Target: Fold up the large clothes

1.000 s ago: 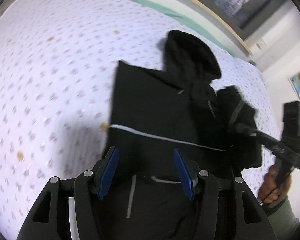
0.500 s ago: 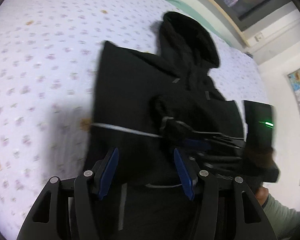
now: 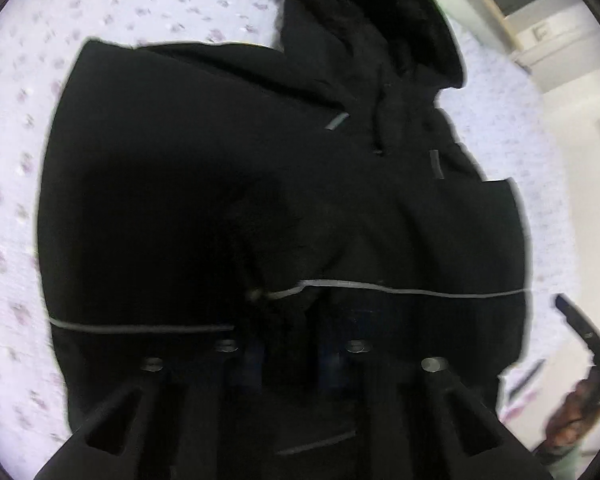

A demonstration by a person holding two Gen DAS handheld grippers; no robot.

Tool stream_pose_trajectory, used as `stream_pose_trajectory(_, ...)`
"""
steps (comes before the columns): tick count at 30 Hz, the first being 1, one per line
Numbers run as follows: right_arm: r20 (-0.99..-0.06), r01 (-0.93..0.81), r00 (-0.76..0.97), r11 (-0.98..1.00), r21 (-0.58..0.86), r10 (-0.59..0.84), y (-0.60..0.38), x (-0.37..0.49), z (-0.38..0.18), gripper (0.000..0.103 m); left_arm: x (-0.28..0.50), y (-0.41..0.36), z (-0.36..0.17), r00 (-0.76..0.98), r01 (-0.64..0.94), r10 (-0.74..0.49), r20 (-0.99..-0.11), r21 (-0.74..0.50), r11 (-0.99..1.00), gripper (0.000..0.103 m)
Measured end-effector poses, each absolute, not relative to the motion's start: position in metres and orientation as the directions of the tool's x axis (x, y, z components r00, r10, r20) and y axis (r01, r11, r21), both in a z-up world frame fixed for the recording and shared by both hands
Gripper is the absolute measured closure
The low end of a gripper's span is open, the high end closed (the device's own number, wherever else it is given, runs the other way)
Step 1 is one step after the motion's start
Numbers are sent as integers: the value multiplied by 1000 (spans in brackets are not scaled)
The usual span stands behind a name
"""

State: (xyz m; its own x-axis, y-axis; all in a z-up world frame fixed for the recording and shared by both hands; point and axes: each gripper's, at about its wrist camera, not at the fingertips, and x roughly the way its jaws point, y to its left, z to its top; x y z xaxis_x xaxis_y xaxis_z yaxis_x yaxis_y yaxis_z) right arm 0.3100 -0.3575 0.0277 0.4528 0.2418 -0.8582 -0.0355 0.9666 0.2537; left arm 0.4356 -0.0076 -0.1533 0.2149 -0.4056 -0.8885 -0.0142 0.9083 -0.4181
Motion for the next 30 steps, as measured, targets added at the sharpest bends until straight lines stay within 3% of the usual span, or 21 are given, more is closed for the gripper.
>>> stream_pose_trajectory(7,-883,-78,415,976,203,217,-345,342,2,36,419,72,-89,437,-24,-486,-756,-551,834,86)
stream_pose_trajectory(10,-907,-128,375,980,153,191,-313,363,-25,35,414,97,-105,392,-56,-483,-783,-544,837,86)
stream_pose_trajectory(14,-953,-119,301,993,6,42,-283,388,-79,35,407,93,-168,244,-121,-422,-873,-459,880,82)
stream_pose_trajectory(16,-954,-128,299,990,-52,-11,-277,392,-96,34,402,89,-180,248,-119,-417,-874,-455,882,82)
stream_pose_trajectory(19,-963,-129,267,990,-64,-28,-274,402,-96,33,403,87,-169,249,-112,-409,-878,-446,888,81)
stream_pose_trajectory(24,-945,-147,314,988,51,96,-279,416,-50,33,396,92,-108,372,-25,-313,-874,-347,938,60)
stream_pose_trajectory(27,-932,-149,354,988,27,79,-273,439,-38,33,404,89,-76,433,26,-360,-826,-388,921,56)
stream_pose_trajectory(30,-940,-123,337,992,14,55,-265,463,-57,33,421,65,-81,412,70,-426,-805,-438,896,56)
